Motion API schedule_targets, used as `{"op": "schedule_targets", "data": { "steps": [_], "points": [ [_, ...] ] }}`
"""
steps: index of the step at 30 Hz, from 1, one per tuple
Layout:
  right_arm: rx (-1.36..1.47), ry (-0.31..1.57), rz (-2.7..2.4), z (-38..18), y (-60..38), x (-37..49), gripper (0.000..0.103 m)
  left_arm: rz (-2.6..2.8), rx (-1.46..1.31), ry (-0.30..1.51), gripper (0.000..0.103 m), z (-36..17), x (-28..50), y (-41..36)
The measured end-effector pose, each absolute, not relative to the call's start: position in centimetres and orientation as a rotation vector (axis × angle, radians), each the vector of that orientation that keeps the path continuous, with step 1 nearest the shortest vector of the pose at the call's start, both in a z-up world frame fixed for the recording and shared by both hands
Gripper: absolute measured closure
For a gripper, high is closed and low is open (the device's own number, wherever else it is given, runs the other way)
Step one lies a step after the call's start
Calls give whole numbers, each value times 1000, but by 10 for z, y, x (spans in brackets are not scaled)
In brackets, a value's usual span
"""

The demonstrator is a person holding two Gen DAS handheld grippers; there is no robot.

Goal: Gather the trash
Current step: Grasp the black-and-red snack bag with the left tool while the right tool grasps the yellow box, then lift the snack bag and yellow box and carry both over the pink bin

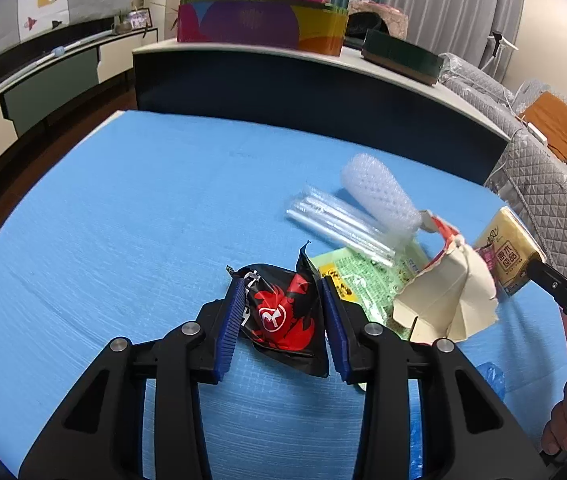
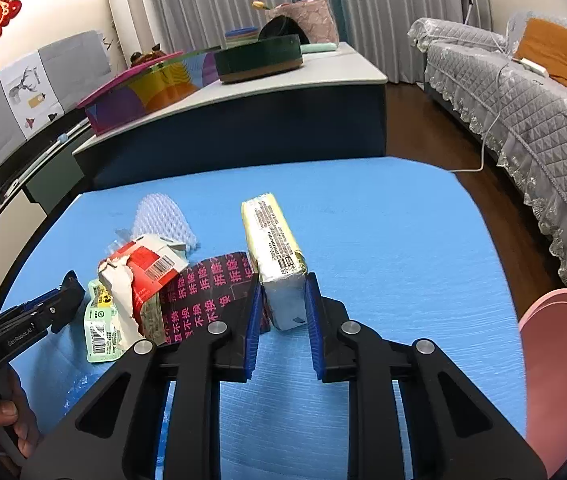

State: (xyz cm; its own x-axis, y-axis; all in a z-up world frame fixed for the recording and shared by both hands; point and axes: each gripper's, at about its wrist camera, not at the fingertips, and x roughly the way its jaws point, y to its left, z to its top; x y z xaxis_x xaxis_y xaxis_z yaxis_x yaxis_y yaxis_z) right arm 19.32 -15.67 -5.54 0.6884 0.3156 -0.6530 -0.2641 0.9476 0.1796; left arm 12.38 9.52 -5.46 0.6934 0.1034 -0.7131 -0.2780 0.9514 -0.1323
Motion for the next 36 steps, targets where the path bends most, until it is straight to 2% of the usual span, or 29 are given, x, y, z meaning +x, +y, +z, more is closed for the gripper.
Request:
{"op": "schedule_targets", "data": {
  "steps": [20,36],
  "points": [
    [60,667,280,-14,-181,146,82,164,-220,668,65,-18,100,76],
    [91,556,213,68,-250,79,82,58,-151,603,65,9,82,30]
  ]
}}
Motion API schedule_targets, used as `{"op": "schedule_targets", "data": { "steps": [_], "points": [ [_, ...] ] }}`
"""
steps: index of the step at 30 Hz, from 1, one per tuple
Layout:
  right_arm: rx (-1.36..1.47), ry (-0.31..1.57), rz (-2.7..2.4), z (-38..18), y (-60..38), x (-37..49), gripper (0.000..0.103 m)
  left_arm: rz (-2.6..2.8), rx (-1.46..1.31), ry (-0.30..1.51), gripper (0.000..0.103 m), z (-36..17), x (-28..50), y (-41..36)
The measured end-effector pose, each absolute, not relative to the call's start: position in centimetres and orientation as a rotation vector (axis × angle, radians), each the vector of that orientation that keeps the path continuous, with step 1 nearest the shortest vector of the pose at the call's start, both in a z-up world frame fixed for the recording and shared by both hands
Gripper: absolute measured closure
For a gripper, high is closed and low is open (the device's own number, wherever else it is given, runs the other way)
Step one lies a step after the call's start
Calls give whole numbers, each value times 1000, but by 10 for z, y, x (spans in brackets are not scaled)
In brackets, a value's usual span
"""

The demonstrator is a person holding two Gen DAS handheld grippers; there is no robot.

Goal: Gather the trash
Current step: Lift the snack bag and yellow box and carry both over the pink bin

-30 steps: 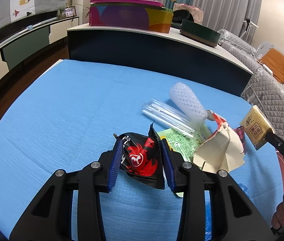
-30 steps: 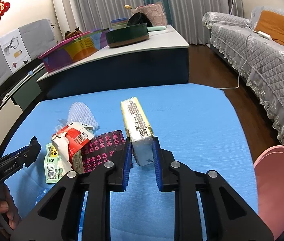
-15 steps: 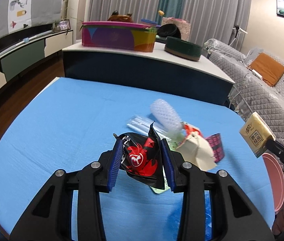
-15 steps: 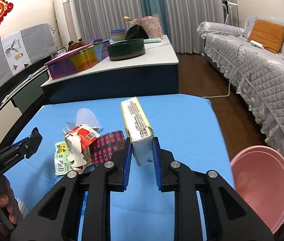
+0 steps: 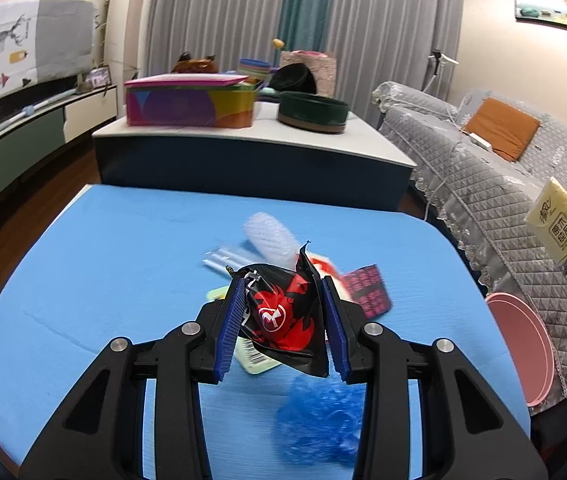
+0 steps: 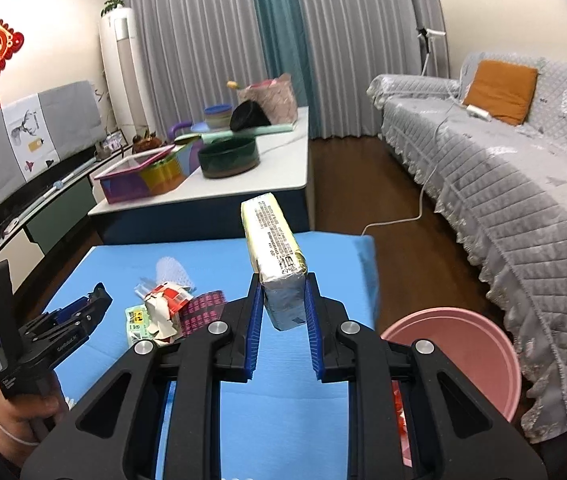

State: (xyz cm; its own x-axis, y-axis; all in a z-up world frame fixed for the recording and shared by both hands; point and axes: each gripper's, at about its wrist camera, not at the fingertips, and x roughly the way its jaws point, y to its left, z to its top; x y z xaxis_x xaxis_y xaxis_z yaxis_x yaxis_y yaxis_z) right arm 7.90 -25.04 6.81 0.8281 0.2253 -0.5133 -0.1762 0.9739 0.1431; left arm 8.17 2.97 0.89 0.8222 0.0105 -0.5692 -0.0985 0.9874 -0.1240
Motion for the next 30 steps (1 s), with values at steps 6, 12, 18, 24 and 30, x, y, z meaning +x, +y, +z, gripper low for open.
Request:
{"op": "schedule_targets", "data": {
  "steps": [6,12,18,24,30],
  "points": [
    [115,553,178,49,-273,68,82,20,-117,597,65,11,81,10],
    [133,553,147,35,-293,67,82,-7,-108,602,65,10,89,-5],
    [144,563,117,25,-309,68,82,-41,-99,598,65,10,92,-25],
    [121,558,91,21,-318,66,82,-75,-96,600,65,10,98,-44],
    [125,561,66,16,-331,67,82,-111,-83,599,65,10,102,-65]
  ]
}}
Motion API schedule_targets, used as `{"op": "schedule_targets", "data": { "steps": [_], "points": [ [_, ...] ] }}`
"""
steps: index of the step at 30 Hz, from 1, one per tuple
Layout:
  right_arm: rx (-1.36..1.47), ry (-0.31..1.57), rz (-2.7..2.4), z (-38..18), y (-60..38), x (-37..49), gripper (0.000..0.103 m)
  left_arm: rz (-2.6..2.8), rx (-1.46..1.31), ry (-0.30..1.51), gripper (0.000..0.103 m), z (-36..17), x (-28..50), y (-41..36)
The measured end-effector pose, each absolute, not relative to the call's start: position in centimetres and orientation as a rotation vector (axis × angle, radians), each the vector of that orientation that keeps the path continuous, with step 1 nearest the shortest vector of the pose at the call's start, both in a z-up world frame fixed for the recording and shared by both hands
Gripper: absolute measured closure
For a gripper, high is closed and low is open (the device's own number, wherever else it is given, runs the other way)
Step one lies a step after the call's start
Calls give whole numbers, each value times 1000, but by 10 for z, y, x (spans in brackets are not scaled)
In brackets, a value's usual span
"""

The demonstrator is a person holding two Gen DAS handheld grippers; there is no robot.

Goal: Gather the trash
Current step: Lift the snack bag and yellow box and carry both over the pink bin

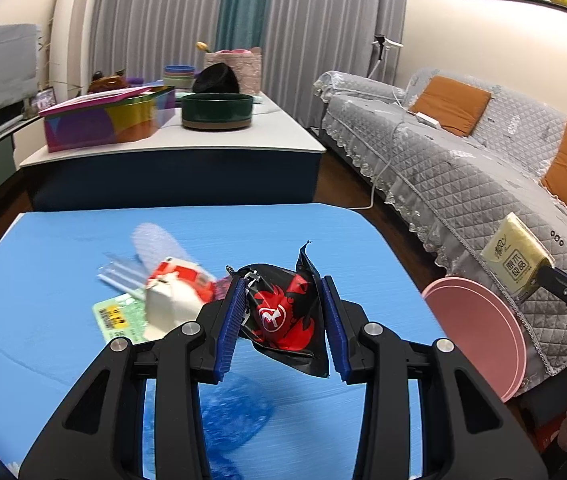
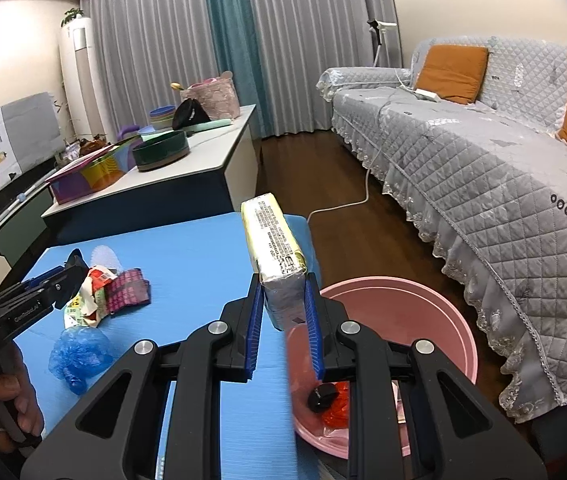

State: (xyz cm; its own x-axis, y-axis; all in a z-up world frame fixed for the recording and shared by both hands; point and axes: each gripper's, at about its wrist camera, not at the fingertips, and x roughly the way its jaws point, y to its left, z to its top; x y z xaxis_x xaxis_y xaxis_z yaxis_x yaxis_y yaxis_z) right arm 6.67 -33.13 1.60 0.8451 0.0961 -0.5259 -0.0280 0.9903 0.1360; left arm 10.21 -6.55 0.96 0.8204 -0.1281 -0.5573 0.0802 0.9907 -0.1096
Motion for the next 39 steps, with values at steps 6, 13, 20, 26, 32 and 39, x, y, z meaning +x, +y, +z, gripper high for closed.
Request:
{"op": "schedule_targets", "data": {
  "steps": [6,13,20,26,32,39],
  "points": [
    [139,562,45,13,-345,69,82,-136,-60,598,65,8,105,-82],
    [152,561,36,12,-356,71,82,-151,-42,605,65,7,104,-95],
    [195,564,24,13,-370,71,82,-180,-26,620,65,10,104,-114],
    [218,558,18,15,-377,71,82,-212,-28,624,65,16,107,-132],
    [248,544,-4,20,-389,69,82,-244,-10,628,65,21,109,-153],
    [271,533,-40,23,-405,67,82,-277,0,637,65,25,115,-177]
  ]
}}
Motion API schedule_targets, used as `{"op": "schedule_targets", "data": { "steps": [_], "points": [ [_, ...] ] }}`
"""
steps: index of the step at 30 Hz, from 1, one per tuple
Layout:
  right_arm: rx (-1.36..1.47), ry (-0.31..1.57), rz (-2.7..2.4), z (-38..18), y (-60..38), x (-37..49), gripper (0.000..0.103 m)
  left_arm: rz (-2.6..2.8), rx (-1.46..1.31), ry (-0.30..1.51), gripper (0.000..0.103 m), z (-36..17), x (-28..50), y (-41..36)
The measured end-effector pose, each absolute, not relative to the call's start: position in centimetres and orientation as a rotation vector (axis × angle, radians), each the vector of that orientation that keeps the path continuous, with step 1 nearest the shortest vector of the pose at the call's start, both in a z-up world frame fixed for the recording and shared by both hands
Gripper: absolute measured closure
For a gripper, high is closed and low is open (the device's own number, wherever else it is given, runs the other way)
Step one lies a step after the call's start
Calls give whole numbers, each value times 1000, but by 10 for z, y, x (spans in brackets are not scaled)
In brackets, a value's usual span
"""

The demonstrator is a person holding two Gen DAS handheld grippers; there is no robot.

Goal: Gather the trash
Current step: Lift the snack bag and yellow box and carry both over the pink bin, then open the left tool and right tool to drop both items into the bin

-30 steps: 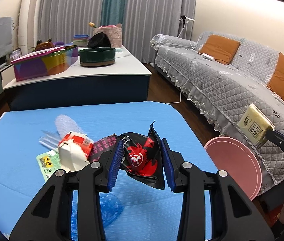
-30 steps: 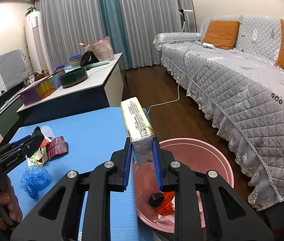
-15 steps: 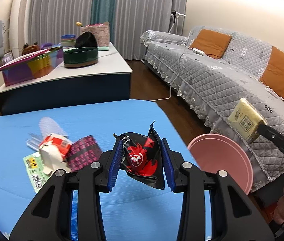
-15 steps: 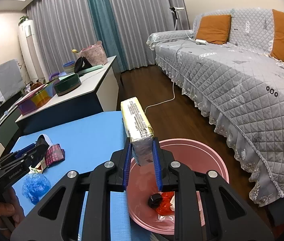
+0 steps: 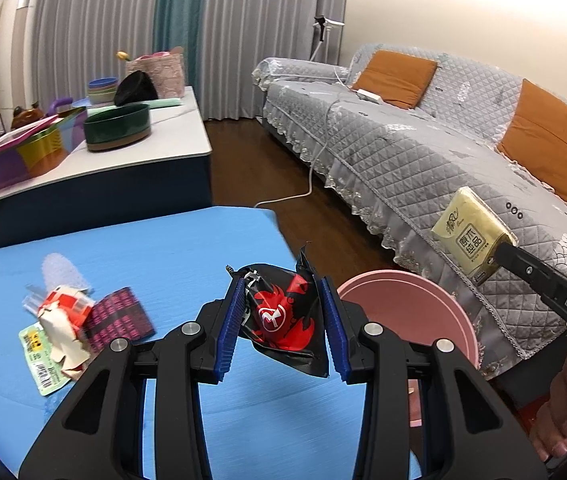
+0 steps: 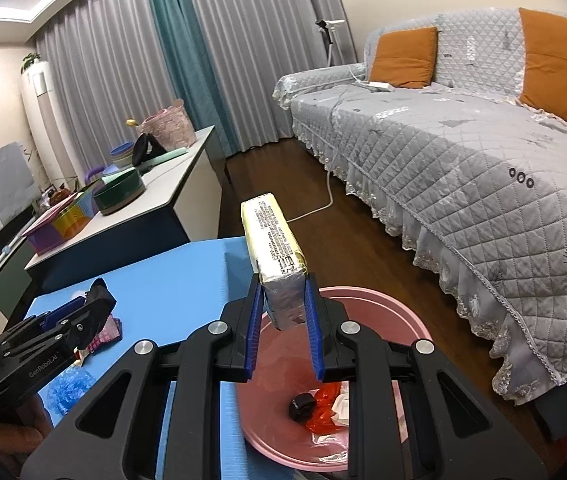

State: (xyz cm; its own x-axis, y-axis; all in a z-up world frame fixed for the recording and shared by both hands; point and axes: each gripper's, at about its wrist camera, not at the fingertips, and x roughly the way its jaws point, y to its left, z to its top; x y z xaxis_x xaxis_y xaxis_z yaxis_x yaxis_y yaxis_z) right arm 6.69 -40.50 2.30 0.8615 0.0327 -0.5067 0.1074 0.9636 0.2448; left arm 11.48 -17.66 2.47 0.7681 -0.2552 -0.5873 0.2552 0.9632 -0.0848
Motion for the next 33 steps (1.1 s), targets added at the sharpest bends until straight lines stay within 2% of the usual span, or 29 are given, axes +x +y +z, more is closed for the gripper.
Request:
{"op": "schedule_targets", "data": {
  "steps": [16,33],
  "points": [
    [348,607,-169,7,-444,79,82,-412,28,691,65,3,137,-249],
    [328,663,-196,-6,-454,84,82,-427,57,738,65,-16,149,-273]
  ]
}}
